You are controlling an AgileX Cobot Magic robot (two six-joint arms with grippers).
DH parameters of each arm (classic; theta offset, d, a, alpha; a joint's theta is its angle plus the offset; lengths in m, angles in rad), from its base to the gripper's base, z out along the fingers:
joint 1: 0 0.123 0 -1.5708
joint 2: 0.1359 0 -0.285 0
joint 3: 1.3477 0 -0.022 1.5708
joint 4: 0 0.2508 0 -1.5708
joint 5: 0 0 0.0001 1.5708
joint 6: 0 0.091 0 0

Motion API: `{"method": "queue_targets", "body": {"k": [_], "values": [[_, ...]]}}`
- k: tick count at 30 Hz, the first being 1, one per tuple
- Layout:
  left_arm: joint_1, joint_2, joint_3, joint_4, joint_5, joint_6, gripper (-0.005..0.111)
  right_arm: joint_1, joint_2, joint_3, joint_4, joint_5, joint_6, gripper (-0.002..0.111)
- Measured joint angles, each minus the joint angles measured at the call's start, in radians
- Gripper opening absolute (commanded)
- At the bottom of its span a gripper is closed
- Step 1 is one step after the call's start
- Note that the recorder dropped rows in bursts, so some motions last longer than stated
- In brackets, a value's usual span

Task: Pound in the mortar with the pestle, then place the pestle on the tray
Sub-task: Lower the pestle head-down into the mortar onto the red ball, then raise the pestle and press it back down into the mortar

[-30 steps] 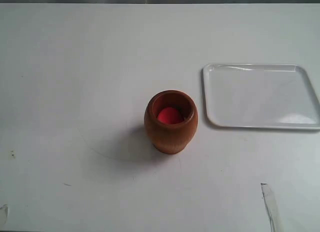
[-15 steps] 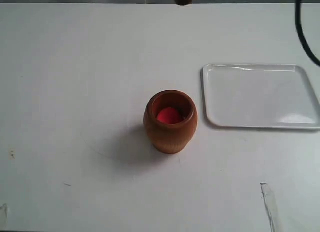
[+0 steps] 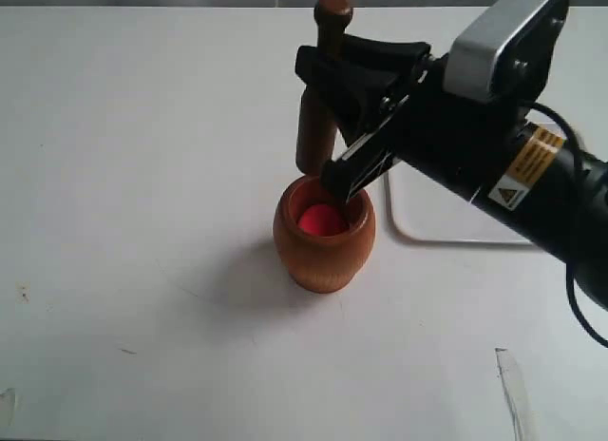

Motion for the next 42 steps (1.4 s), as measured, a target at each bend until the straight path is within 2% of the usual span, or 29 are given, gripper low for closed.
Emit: {"method": "queue_targets", "body": {"k": [6, 15, 26, 35, 38, 42], "values": [[0.000, 0.000, 0.000, 0.000, 0.000, 0.000, 0.000, 0.000, 0.089, 0.000, -0.028, -0.025, 0.019, 0.000], [0.000, 0.000, 0.000, 0.000, 0.000, 0.000, 0.000, 0.000, 0.105, 0.002, -0.032, -0.014, 0.016, 0.000], [0.000, 0.000, 0.000, 0.000, 0.000, 0.000, 0.000, 0.000, 0.166, 0.086, -0.032, 0.020, -0.014, 0.000], [0.000, 0.000, 0.000, 0.000, 0.000, 0.000, 0.000, 0.000, 0.386, 0.079, 0.029, -0.284, -0.021, 0.000], [0.000, 0.000, 0.000, 0.000, 0.000, 0.000, 0.000, 0.000, 0.388, 0.079, 0.036, -0.304, -0.016, 0.000], [0.000, 0.000, 0.000, 0.000, 0.000, 0.000, 0.000, 0.000, 0.299, 0.083, 0.036, -0.230, -0.015, 0.000]]}}
